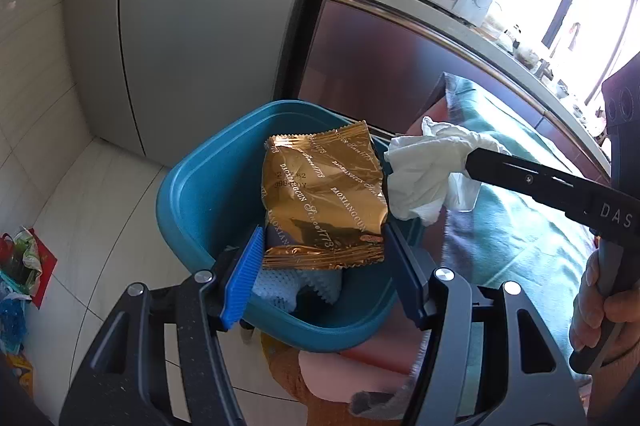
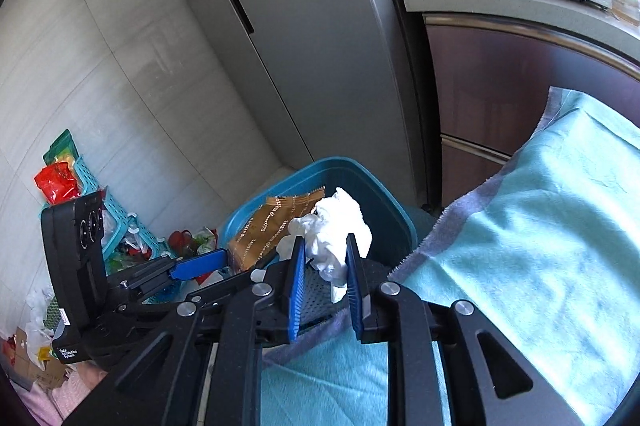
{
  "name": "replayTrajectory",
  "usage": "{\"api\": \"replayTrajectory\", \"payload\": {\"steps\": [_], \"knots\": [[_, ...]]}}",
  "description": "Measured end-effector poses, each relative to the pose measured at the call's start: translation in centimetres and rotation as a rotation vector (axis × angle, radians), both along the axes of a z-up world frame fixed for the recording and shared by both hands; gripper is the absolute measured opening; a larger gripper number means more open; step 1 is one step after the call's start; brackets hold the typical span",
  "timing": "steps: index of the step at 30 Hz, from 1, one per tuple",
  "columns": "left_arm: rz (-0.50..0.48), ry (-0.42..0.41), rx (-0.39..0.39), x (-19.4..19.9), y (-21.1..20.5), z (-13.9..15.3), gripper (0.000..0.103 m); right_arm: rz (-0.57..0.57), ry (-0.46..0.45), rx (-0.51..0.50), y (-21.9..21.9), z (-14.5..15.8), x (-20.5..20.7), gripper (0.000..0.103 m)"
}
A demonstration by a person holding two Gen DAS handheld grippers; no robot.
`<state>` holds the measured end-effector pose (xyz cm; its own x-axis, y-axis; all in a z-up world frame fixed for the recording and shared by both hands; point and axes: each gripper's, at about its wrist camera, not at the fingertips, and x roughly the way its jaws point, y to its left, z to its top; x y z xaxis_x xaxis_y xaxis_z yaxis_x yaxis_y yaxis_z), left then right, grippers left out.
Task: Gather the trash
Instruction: 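Carry the bag and tissue to the teal bin and open both grippers, then move both open grippers back over the table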
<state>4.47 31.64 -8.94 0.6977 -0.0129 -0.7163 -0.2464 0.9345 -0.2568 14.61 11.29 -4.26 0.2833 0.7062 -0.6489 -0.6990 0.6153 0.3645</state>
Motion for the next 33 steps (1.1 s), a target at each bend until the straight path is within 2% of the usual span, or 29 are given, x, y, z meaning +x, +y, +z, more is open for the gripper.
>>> {"api": "replayTrajectory", "payload": {"steps": [8,10,20,25,29,33], "knots": [[0.029,0.022,-0.016,0.8,0.7,-1.0,0.061,-0.003,0.02,-0.021,0.9,-0.7,0.0,0.032],[0.035,0.021,-0.021,0.9,1.0,-1.2,0.062,-0.007,0.019,-0.019,0.8,-0.7,0.0,0.04],[0.026,-0.01,-0.025,0.5,0.4,-0.4,0.062,-0.024,0.028,0.029,-1.6,-0.2,-0.4,0.041],[-0.055,-0.076,-0.031,-0.3,-2.2,1.6,0.064,-0.037,-0.021,0.07,-5.4,1.5,-2.4,0.041],[-0.163,-0.132,-0.033,-0.7,-5.9,3.2,0.066,-0.079,-0.057,0.1,-9.9,2.8,-4.3,0.041],[-0.289,-0.154,-0.043,-0.3,-10.7,4.4,0.066,-0.154,-0.074,0.122,-14.9,3.4,-6.0,0.041]]}}
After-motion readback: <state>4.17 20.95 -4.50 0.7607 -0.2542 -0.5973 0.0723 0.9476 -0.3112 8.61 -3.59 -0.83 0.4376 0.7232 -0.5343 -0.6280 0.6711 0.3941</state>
